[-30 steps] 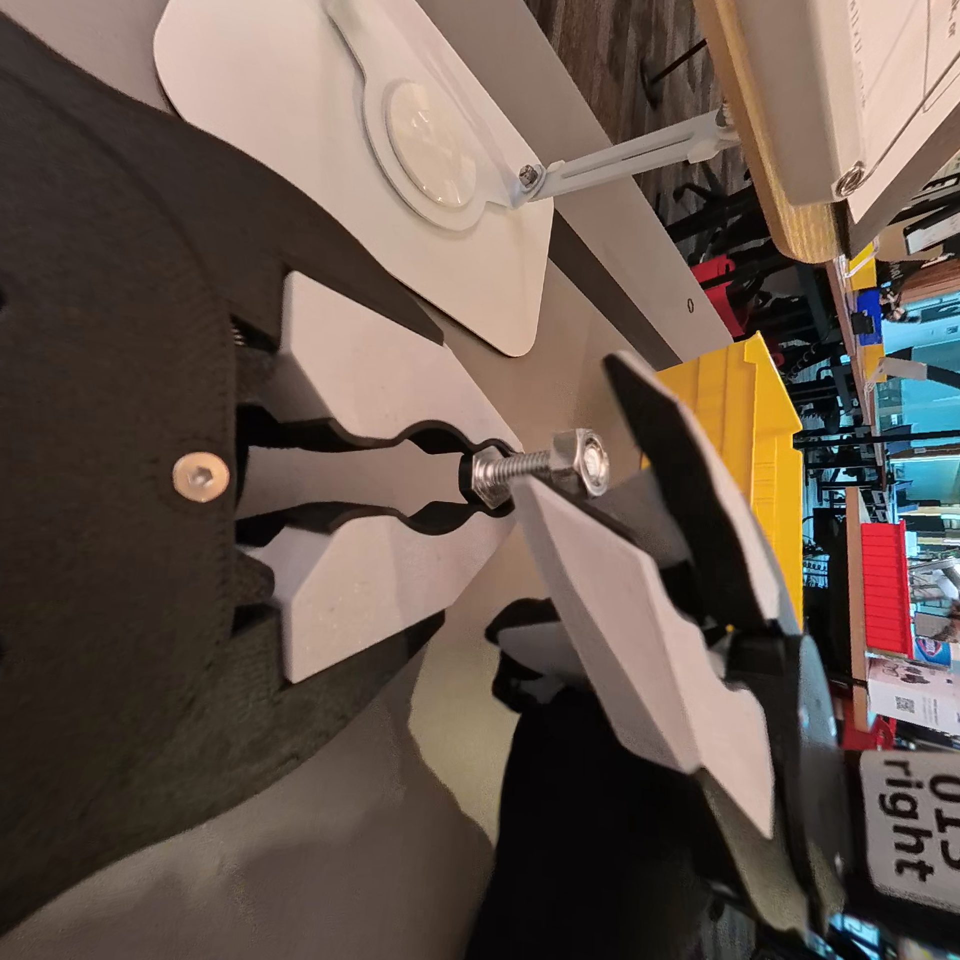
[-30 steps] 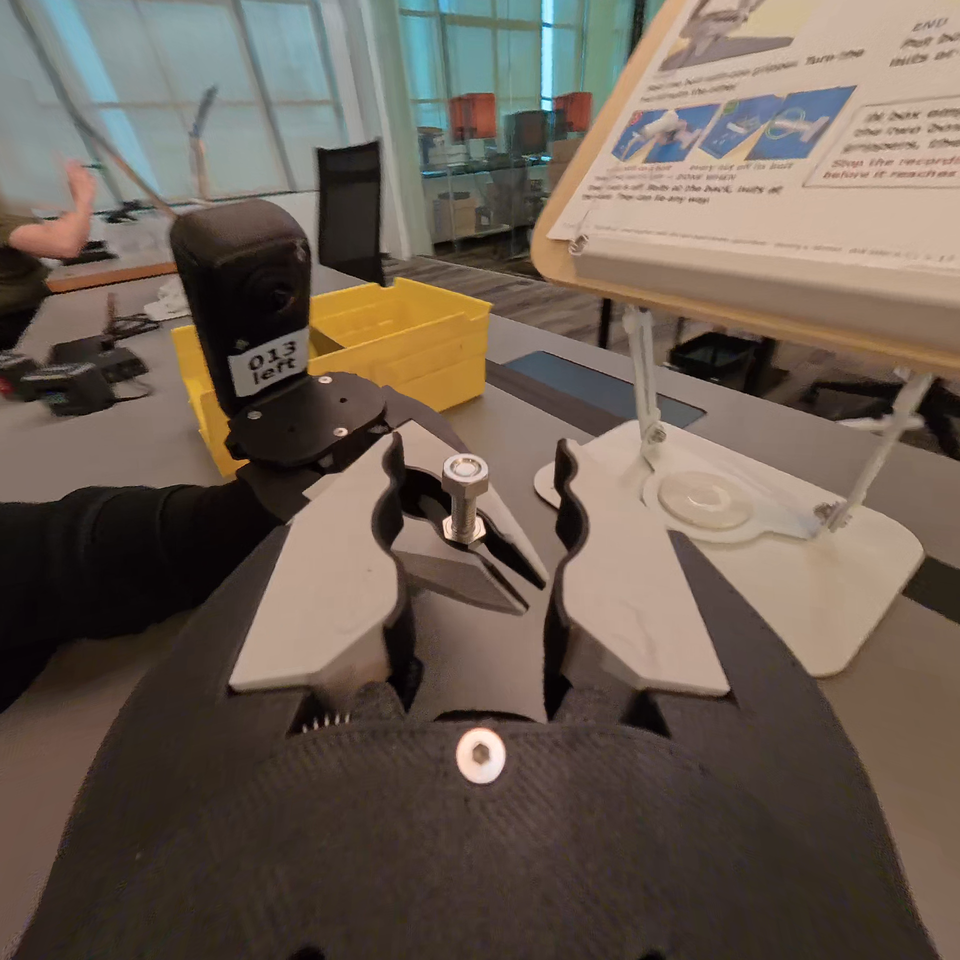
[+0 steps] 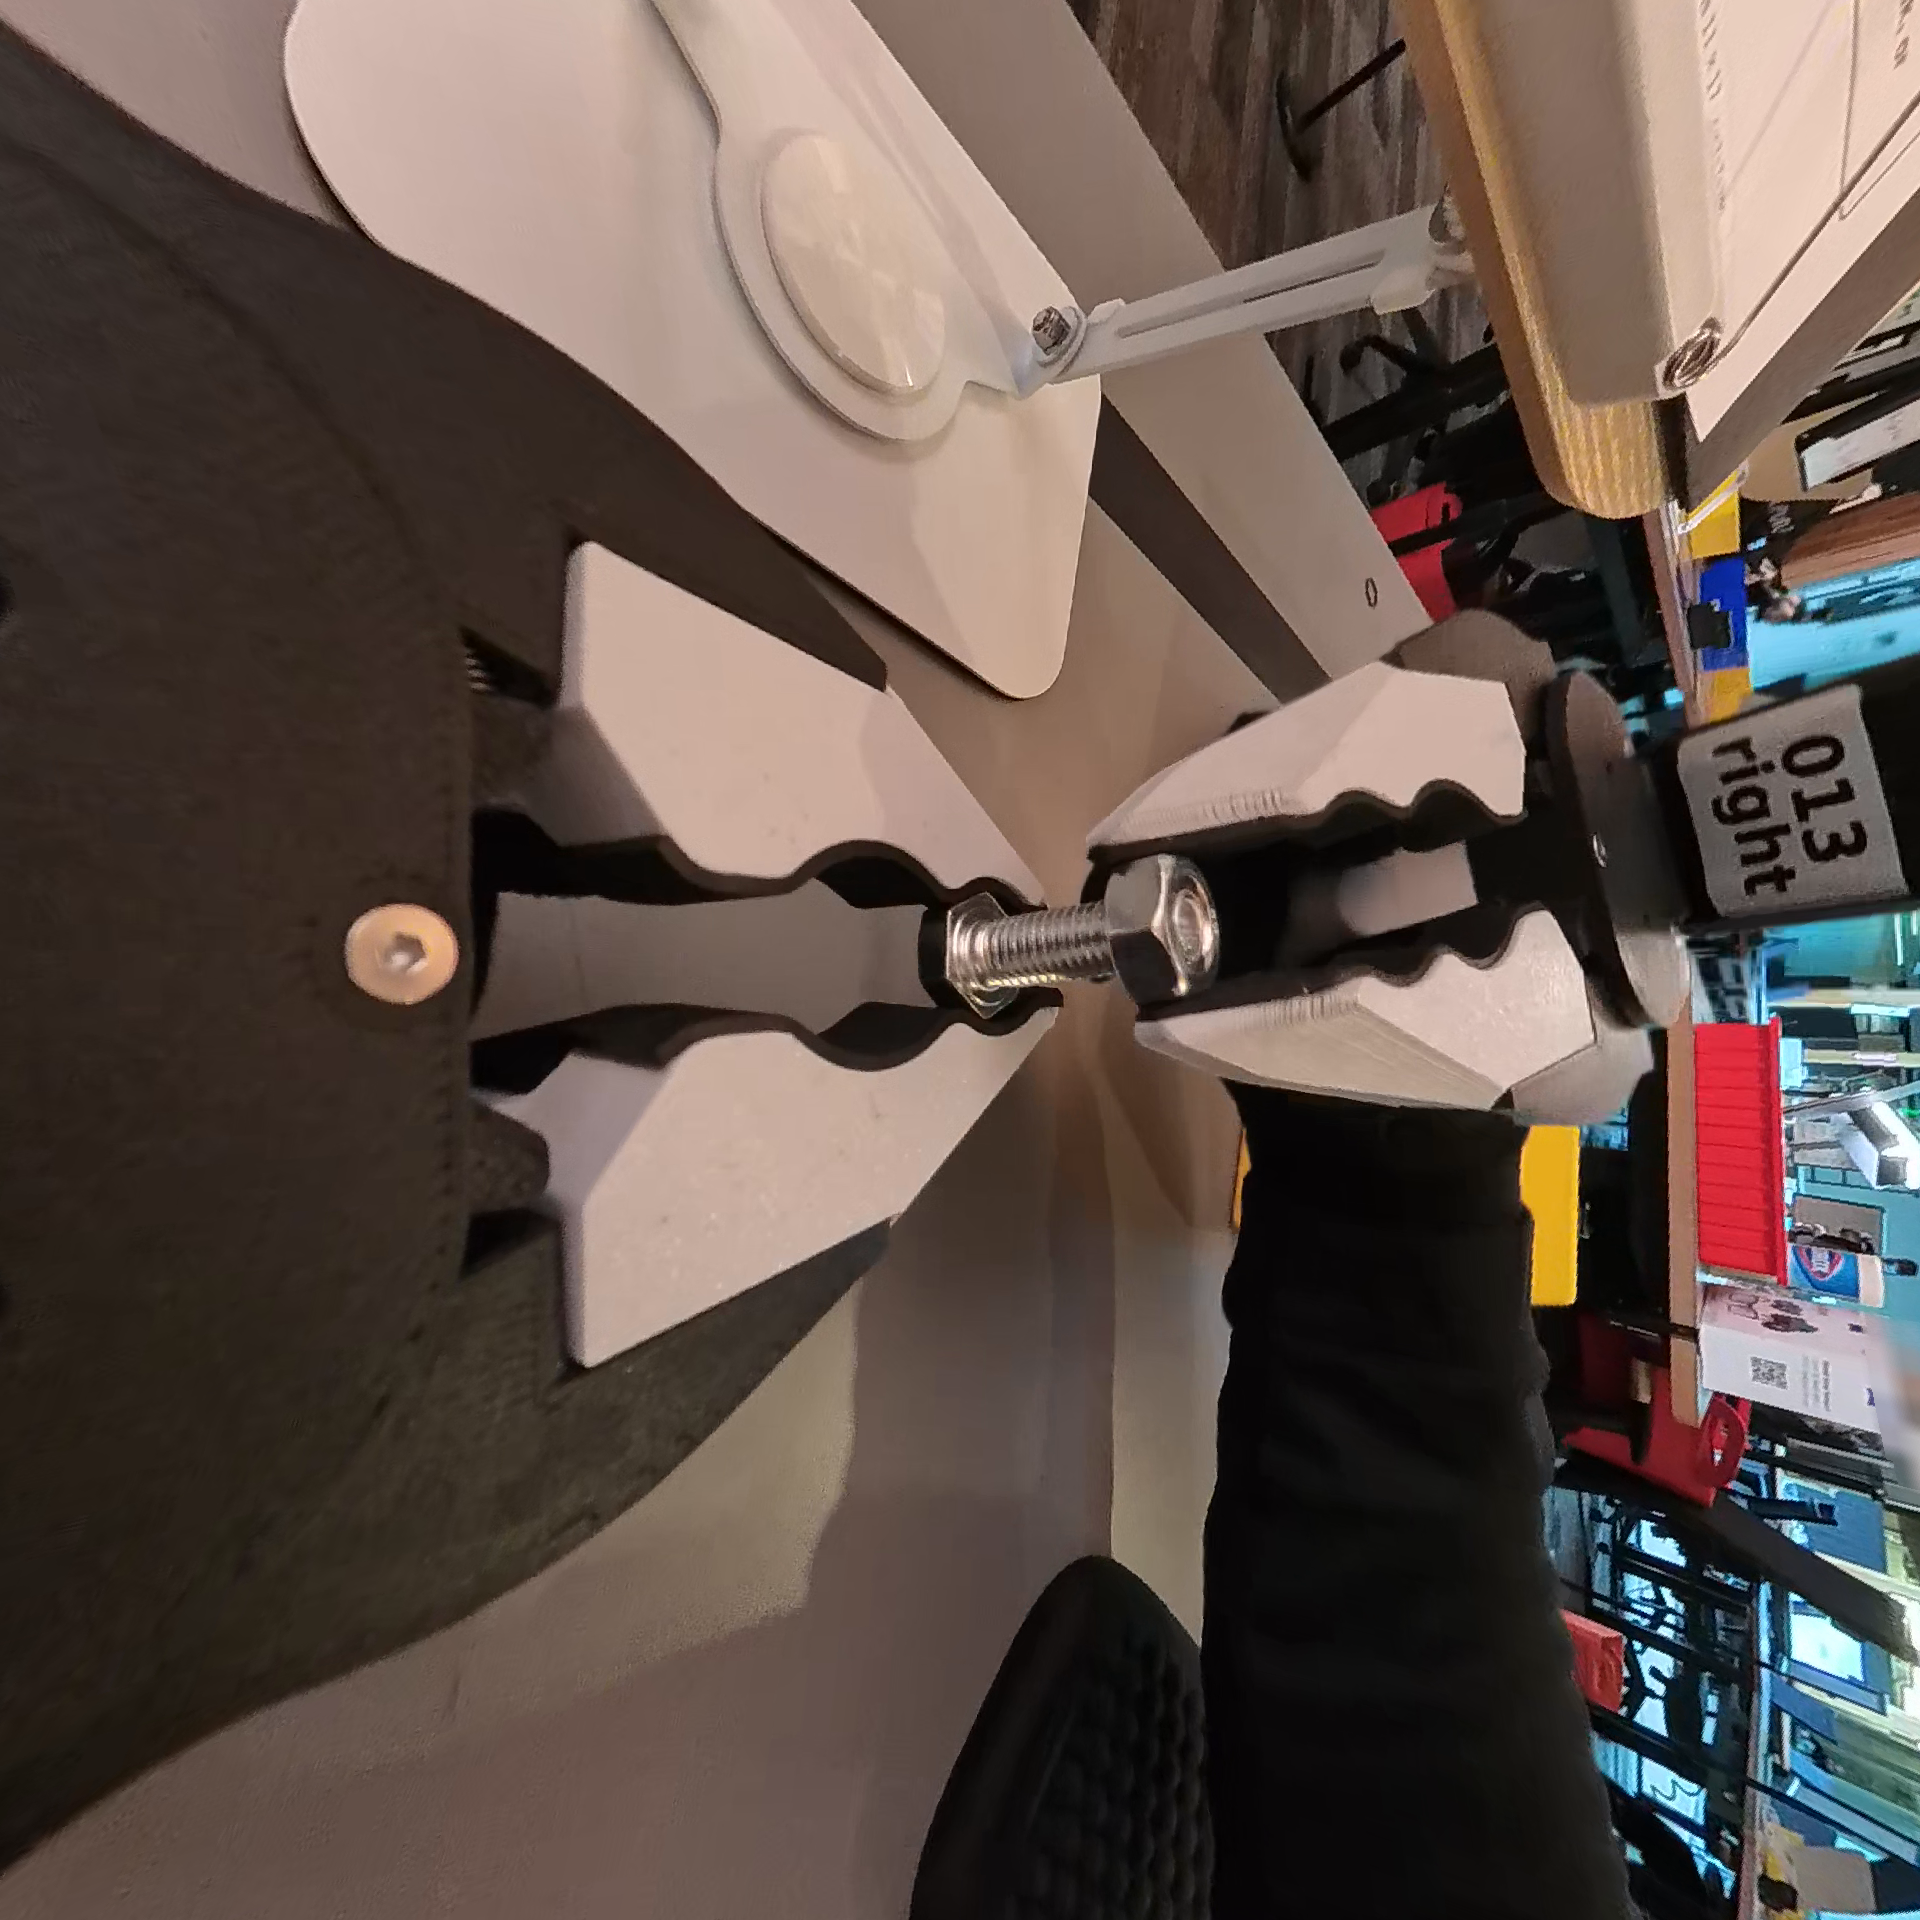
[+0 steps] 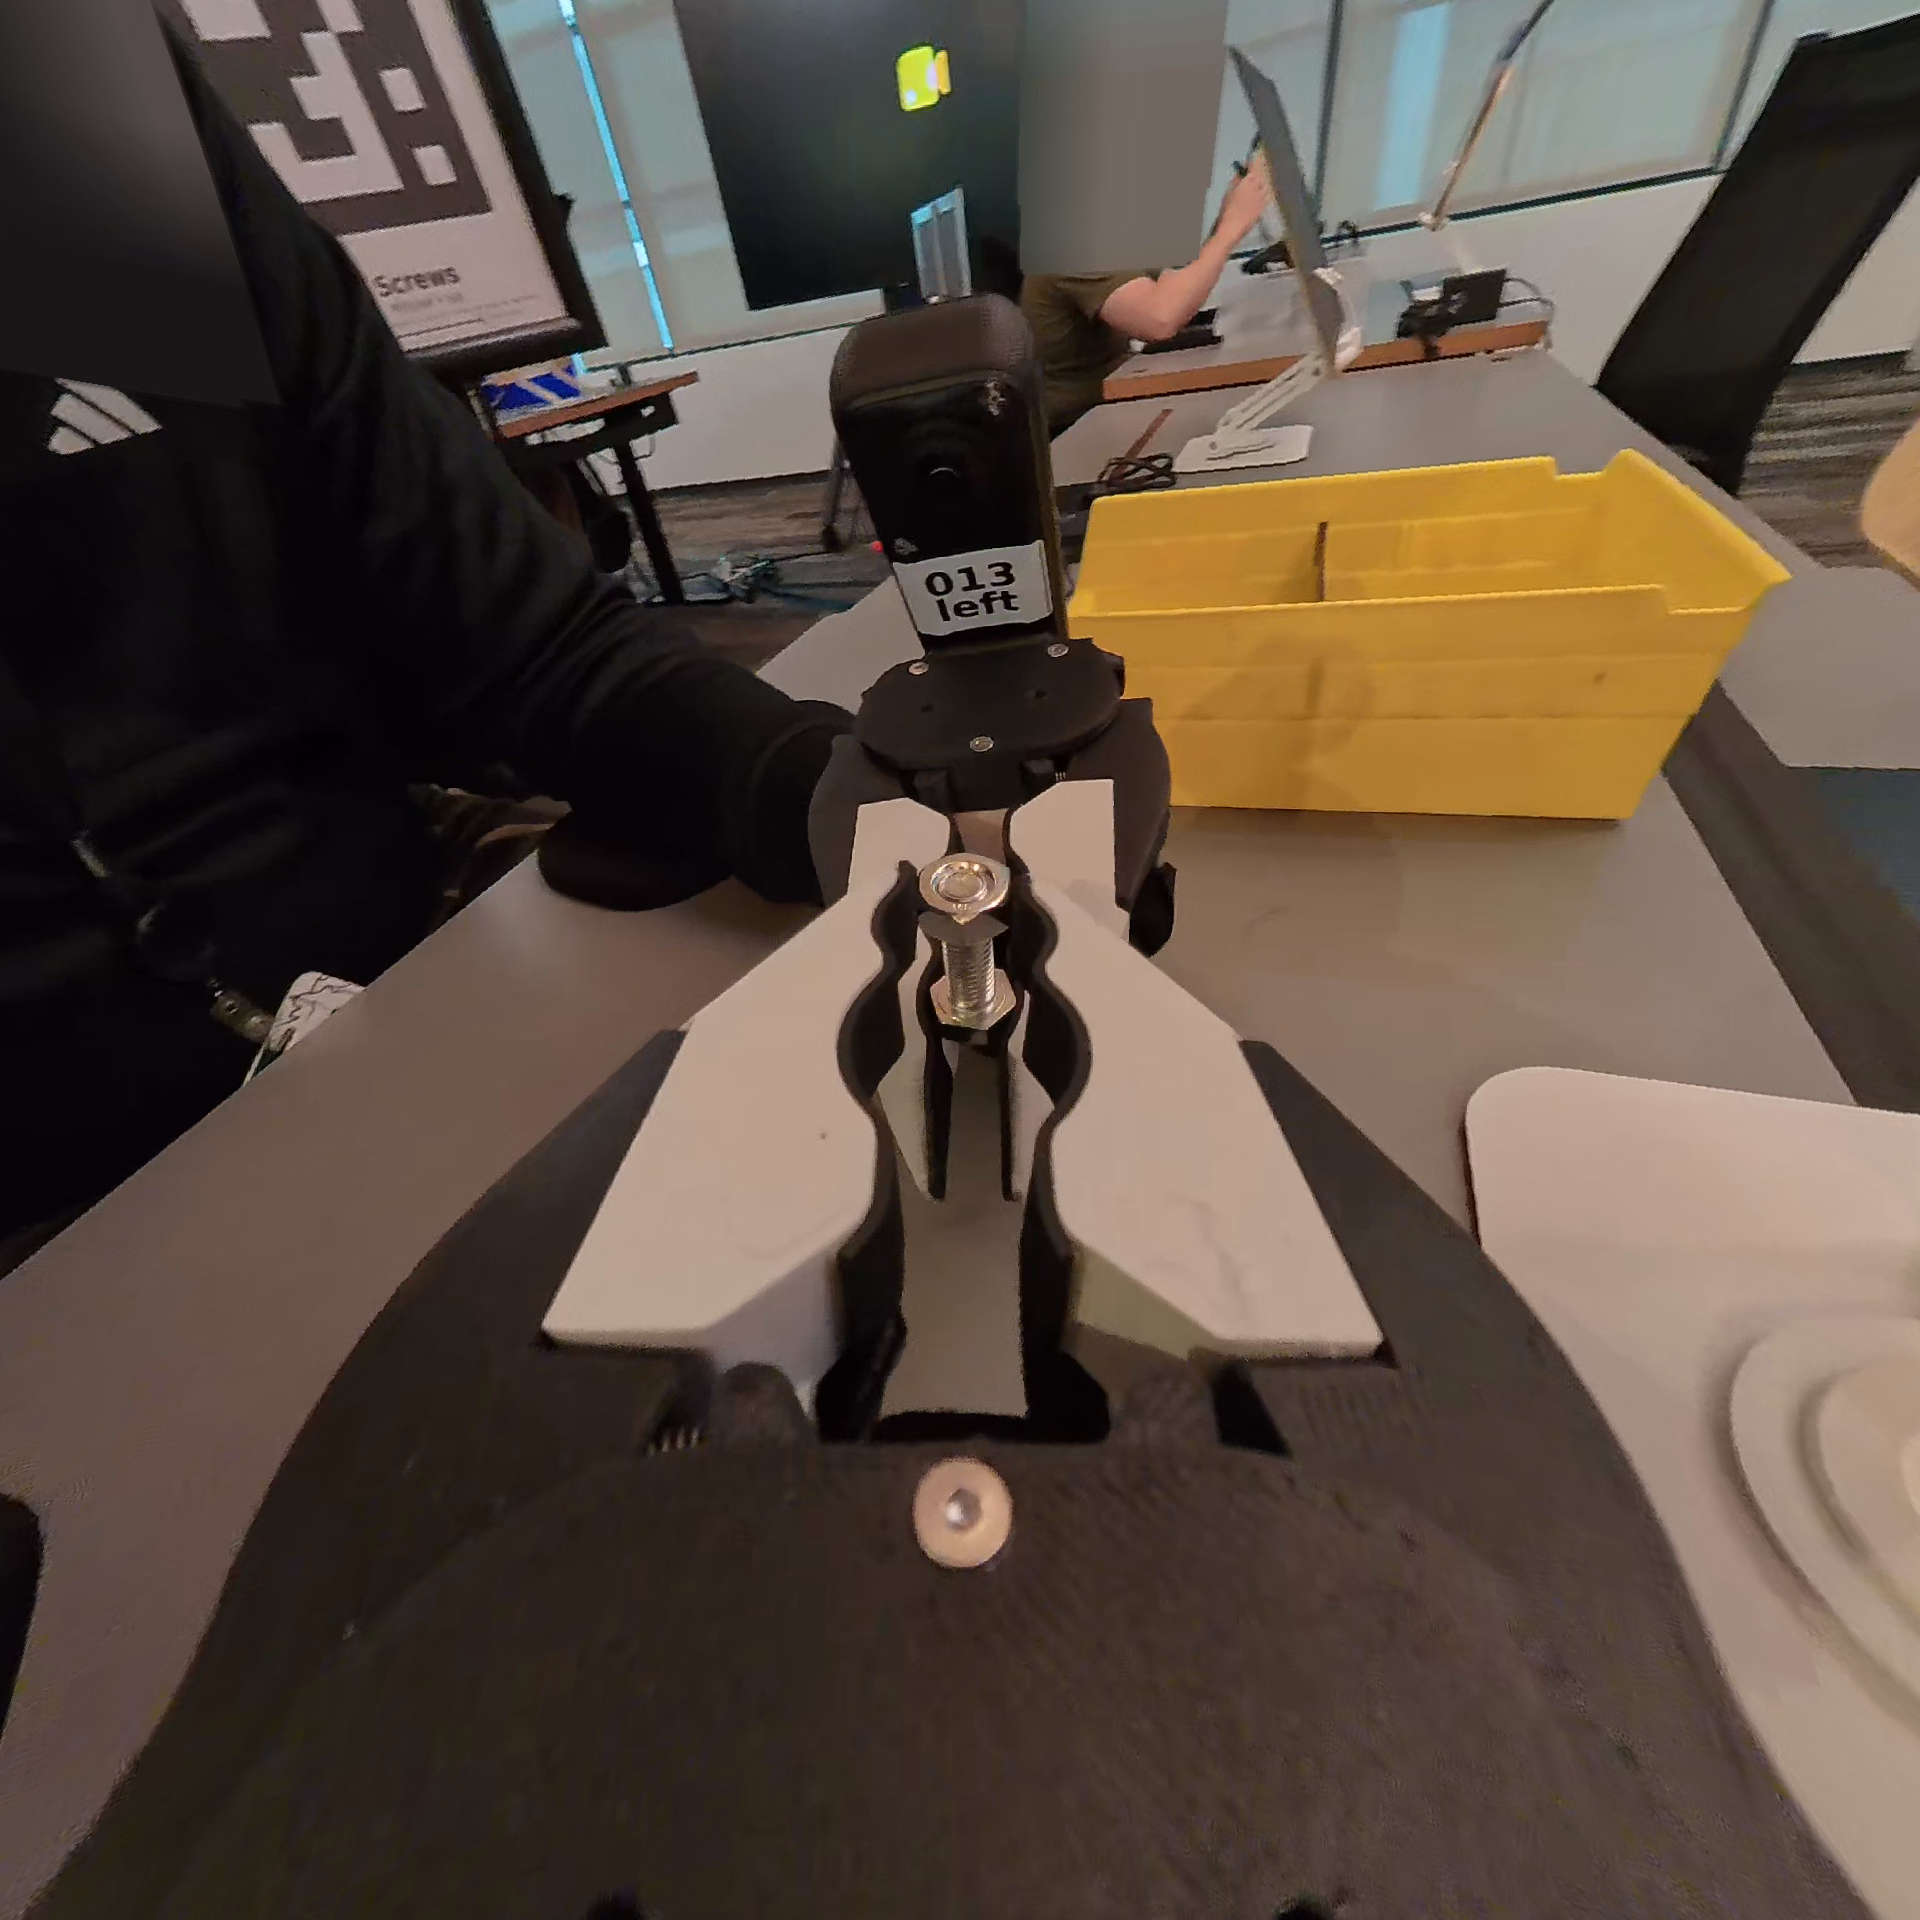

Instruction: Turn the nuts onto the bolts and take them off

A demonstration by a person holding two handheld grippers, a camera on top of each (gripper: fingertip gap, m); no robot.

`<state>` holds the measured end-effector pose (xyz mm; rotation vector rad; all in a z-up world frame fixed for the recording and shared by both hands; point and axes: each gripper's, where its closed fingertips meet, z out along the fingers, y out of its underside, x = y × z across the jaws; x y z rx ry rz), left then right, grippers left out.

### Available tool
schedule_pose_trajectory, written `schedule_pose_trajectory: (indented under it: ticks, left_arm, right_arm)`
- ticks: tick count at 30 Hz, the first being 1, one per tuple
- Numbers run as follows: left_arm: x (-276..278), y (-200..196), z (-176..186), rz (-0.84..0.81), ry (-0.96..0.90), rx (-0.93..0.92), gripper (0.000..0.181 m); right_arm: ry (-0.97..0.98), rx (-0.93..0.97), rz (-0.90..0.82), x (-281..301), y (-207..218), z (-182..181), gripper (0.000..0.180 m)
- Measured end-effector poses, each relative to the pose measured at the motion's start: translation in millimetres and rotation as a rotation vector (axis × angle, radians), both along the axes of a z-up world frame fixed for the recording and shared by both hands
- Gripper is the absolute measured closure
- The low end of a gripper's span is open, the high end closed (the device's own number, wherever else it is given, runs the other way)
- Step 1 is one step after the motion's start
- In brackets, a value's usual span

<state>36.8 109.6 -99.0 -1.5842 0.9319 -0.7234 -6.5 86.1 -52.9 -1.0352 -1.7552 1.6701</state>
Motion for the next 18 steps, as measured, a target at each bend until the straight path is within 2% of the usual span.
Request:
schedule_pose_trajectory:
  ticks: [18]
  left_arm:
    - [-1.5,2.9,2.6,0.025,-0.006,0.009,0.170]
  right_arm:
    - [0.015,0.083,-0.683,-3.8,8.6,1.1,0.165]
